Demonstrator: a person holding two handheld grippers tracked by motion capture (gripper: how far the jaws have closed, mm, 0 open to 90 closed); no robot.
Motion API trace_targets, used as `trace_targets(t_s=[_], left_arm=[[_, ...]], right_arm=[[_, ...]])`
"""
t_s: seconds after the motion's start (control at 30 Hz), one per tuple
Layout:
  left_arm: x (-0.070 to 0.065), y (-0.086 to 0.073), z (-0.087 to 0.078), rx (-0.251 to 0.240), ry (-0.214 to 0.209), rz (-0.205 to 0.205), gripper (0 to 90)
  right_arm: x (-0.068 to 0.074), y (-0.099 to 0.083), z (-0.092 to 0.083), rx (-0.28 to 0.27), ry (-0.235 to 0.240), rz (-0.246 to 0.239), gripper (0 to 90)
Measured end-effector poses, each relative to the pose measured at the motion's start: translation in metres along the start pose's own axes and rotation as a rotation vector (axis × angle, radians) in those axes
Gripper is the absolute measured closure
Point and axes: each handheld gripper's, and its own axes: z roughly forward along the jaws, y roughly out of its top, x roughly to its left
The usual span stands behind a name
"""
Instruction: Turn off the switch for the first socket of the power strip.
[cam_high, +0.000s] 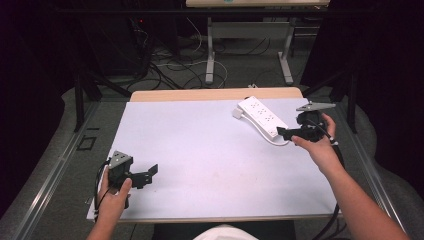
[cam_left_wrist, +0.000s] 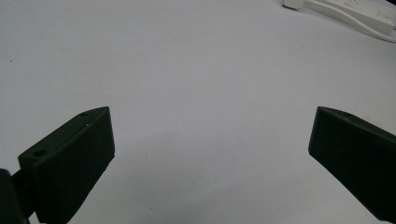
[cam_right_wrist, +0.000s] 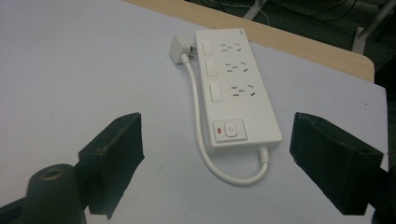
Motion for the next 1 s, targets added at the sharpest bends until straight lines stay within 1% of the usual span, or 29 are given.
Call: trace_targets(t_s=[0.23,0.4,0.7,1.0], left_arm=[[0.0,0.0,0.0,0.001,-0.001,0.001,0.1],[0.0,0.0,0.0,0.001,-0.001,0.001,0.1],[0.0,0.0,0.0,0.001,-0.001,0.001,0.1],[0.0,0.0,0.0,0.002,-0.002,0.002,0.1]], right_arm=[[-0.004,0.009,0.007,0.007,-0.001,0.001,20.2],[-0.005,0.014,0.011,0.007,0.004,0.004,20.5],[-0.01,0.024,0.019,0.016,-0.01,-0.004,23.6],[-0.013,0.031,0.026,0.023,-0.012,-0.003,27.4]])
